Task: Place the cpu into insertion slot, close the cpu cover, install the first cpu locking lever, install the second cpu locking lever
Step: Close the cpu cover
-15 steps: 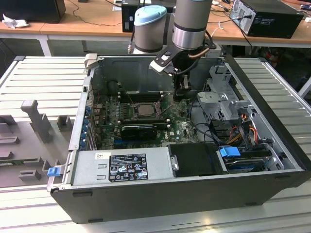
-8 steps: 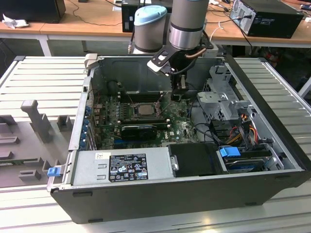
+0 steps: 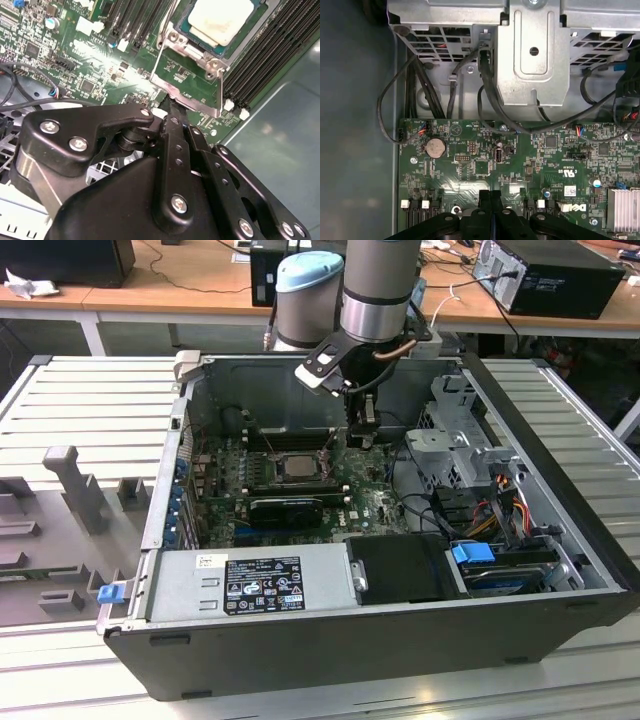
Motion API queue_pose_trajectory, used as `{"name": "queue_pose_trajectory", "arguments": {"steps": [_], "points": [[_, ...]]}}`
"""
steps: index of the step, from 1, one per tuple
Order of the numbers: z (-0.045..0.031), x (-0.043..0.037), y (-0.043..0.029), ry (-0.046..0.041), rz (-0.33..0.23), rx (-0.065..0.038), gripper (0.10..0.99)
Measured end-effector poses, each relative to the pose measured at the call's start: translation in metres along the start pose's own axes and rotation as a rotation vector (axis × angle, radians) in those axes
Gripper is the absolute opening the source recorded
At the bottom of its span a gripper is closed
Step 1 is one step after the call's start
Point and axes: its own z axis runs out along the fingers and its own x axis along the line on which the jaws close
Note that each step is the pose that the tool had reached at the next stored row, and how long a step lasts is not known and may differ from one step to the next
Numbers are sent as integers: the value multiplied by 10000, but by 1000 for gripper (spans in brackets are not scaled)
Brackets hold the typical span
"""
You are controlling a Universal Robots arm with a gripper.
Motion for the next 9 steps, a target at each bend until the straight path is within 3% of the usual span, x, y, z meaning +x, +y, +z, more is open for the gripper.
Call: {"name": "queue_pose_trajectory", "arguments": {"steps": [9], "points": [[-3, 2, -149, 0, -1, 0, 106]]}}
